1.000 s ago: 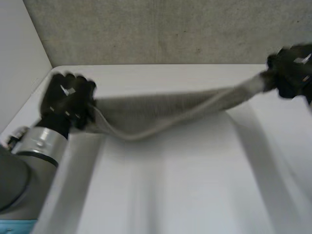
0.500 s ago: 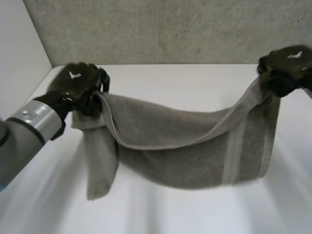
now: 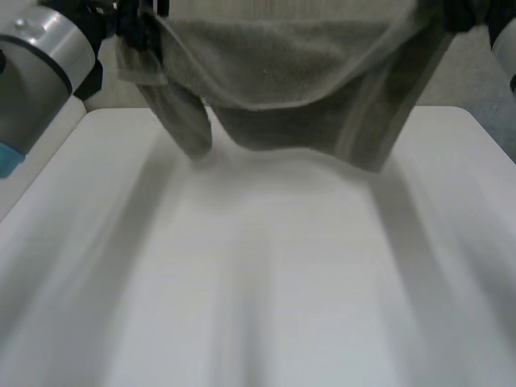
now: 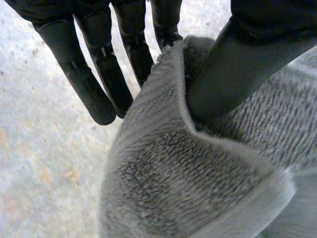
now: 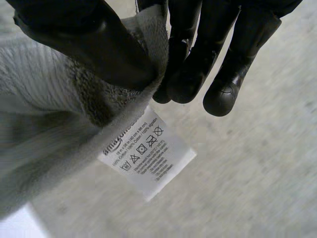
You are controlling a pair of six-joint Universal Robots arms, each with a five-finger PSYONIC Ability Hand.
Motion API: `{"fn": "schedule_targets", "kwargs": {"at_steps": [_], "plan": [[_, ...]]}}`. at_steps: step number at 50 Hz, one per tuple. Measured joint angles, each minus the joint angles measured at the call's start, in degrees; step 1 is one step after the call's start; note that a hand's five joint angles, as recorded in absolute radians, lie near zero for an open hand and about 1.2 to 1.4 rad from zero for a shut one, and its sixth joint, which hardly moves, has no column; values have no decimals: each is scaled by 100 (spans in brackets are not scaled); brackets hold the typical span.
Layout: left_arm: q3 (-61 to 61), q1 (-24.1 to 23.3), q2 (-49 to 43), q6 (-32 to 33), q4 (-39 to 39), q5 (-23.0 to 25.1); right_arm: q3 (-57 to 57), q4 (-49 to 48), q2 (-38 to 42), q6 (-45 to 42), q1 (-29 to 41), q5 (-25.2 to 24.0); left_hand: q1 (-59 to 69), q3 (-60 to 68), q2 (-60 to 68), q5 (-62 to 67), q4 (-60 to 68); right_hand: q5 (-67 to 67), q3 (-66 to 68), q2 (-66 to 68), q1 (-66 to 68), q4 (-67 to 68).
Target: Fold the towel.
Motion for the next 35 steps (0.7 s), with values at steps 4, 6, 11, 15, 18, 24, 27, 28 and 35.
{"fn": "schedule_targets", "kwargs": {"at_steps": [4, 6, 11, 15, 18, 24, 27, 28, 35], "plan": [[-700, 26, 50, -30, 87, 45, 458, 506, -21, -135, -16, -46, -29, -7, -24, -9, -12, 0, 0, 0, 0, 0], [-1123, 38, 35, 35, 158, 61, 718, 735, 1, -226, -20, -71, -42, -19, -27, -27, -21, 0, 0, 0, 0, 0], [-2339, 65, -8, 475, 491, 81, 1399, 1026, 48, -405, -32, -143, -64, -27, -39, -37, -27, 0, 0, 0, 1, 0], [-3263, 90, -42, 1029, 853, 88, 2020, 1036, 73, -535, -76, -288, -87, -46, -65, -66, -54, 0, 0, 0, 1, 0], [-3911, 114, -89, 1486, 1152, 90, 2509, 977, 84, -633, -189, -505, -355, -281, -303, -314, -295, 0, 0, 0, 1, 0], [-4642, 139, -219, 1995, 1594, 86, 3128, 842, 82, -705, -474, -901, -1723, -1682, -1697, -1655, -1632, 0, 0, 0, 2, 0], [-4748, 145, -280, 2051, 1751, 64, 3236, 784, 84, -694, -535, -972, -2698, -2656, -2662, -2665, -2646, 0, 0, 0, 3, 0], [-4766, 148, -300, 2056, 1806, 54, 3259, 767, 85, -688, -548, -984, -3007, -2977, -2972, -3022, -2951, 0, 0, 0, 3, 0], [-4733, 190, -353, 2039, 2023, 24, 3275, 677, 91, -662, -591, -976, -4188, -4196, -4170, -4299, -4088, 0, 0, 0, 3, 0]]}}
